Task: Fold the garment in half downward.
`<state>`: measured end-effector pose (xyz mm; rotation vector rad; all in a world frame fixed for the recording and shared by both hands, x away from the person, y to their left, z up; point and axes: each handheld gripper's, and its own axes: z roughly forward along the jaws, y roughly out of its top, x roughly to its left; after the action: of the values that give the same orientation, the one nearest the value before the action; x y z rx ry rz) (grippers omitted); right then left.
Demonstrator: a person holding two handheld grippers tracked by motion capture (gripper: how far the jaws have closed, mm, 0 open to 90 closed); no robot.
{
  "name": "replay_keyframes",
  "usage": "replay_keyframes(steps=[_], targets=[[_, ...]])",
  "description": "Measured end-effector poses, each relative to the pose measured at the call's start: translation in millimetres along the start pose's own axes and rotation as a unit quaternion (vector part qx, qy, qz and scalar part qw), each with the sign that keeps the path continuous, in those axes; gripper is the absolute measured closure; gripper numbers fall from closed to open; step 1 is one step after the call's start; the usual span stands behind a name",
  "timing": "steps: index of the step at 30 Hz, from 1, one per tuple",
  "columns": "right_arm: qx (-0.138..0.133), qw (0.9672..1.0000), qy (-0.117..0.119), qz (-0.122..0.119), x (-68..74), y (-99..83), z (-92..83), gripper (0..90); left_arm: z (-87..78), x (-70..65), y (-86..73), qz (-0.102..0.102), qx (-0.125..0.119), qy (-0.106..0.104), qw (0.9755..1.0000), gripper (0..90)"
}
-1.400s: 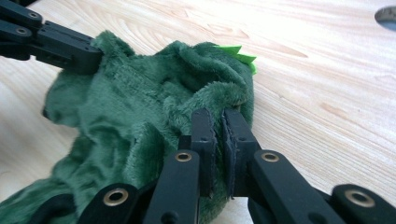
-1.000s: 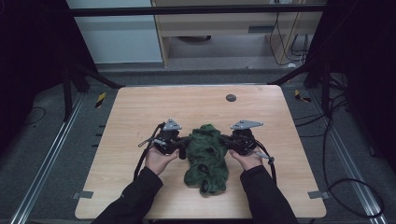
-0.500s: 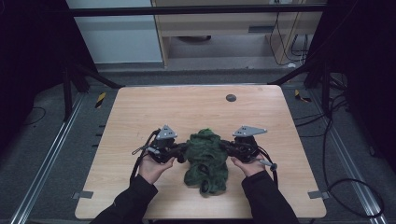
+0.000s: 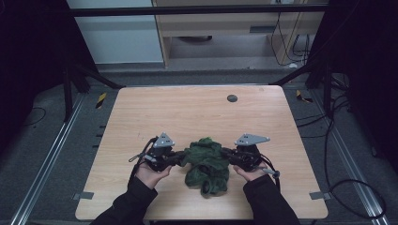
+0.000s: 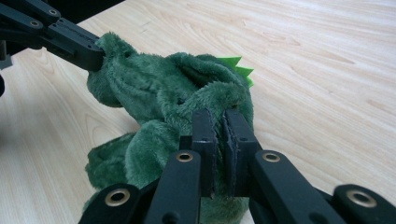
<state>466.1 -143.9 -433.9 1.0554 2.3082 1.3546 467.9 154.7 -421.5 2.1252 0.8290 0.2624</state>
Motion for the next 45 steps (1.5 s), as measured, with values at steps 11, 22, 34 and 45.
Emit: replay_keyframes(steps=[11, 22, 34, 45], targets=[[0.005, 0.9999, 0.005, -0.008, 3.3, -12.6, -4.8, 83.9, 0.4, -6.3, -10.0, 0.001, 0.012, -0.013, 0.9998, 88.0], [0.019, 0.9996, 0.017, -0.012, 10.3, -26.1, -9.5, 83.1, 7.5, -15.7, -26.1, 0.011, 0.040, -0.025, 0.9988, 87.9], [0.031, 0.9991, 0.029, -0.003, 16.9, -47.3, -10.5, 82.7, 11.7, -21.6, -35.7, 0.013, 0.057, -0.034, 0.9977, 87.9], [0.050, 0.9980, 0.038, 0.004, 22.1, -57.3, -5.7, 83.0, 16.7, -26.6, -42.5, 0.018, 0.076, -0.037, 0.9963, 87.9]])
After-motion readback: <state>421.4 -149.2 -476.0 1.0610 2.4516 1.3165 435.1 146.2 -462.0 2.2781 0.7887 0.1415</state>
